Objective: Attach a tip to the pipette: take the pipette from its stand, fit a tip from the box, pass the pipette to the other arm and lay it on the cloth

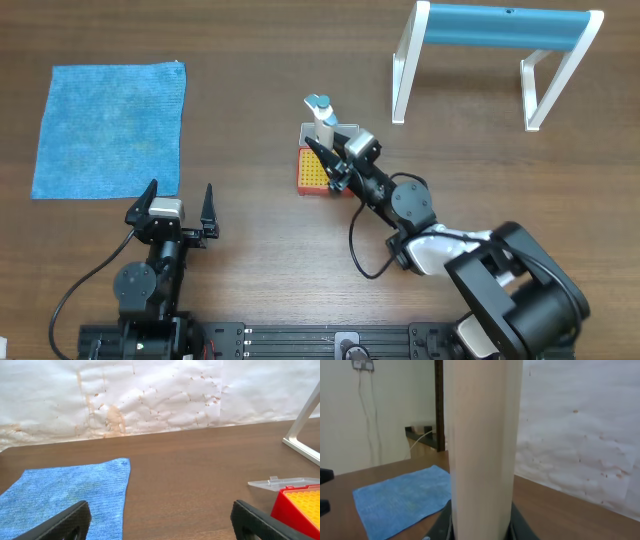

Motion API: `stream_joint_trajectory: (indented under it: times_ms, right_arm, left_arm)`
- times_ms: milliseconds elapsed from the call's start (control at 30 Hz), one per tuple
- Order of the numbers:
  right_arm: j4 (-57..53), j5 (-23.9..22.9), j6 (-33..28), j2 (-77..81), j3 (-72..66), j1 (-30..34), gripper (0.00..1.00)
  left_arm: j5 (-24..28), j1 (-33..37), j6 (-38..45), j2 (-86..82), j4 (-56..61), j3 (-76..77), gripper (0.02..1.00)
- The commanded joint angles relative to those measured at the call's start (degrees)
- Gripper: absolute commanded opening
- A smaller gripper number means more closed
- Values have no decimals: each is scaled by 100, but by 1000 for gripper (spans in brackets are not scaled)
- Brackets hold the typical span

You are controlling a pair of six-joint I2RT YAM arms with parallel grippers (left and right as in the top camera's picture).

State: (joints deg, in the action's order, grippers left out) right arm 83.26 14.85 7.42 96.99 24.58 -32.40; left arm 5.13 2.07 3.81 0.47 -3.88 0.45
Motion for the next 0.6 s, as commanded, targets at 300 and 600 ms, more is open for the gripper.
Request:
stream_joint_trajectory:
  times_ms: [300, 600]
  right_arm:
    - [61, -173, 42, 1049, 632, 195, 80]
    - [48, -173, 42, 1187, 632, 179, 77]
  left_arm:
    - [-22, -22, -52, -28, -39, -13, 901]
    - [-22, -22, -52, -28, -39, -13, 901]
